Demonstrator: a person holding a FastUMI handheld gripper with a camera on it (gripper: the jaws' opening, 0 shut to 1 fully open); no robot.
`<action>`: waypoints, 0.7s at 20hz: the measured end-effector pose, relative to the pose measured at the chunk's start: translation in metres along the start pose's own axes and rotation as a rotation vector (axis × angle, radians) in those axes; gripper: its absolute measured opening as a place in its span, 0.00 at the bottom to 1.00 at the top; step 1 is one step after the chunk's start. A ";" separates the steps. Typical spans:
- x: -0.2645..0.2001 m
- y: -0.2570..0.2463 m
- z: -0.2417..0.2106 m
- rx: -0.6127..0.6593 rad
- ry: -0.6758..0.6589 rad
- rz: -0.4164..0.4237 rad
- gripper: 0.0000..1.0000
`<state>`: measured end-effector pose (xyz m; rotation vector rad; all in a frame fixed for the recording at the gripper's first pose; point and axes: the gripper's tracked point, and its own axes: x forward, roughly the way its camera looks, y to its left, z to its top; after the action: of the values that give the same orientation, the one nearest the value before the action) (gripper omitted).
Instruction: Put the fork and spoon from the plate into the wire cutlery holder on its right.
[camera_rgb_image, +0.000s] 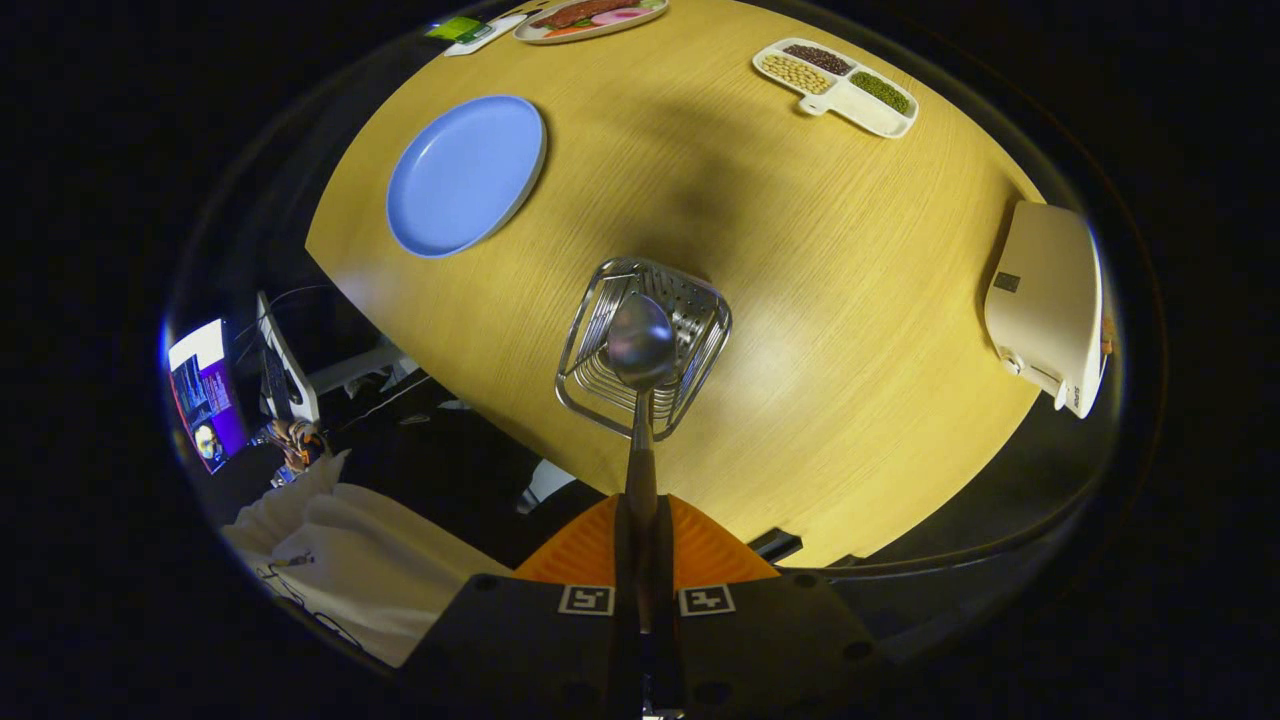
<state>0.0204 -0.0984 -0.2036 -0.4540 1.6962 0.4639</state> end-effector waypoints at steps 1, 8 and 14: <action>0.001 0.000 0.006 0.018 -0.013 0.010 0.11; -0.022 0.022 0.020 0.037 -0.184 0.077 0.52; -0.054 0.061 0.023 0.013 -0.416 0.101 1.00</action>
<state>0.0159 -0.0326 -0.1510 -0.2407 1.3217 0.5769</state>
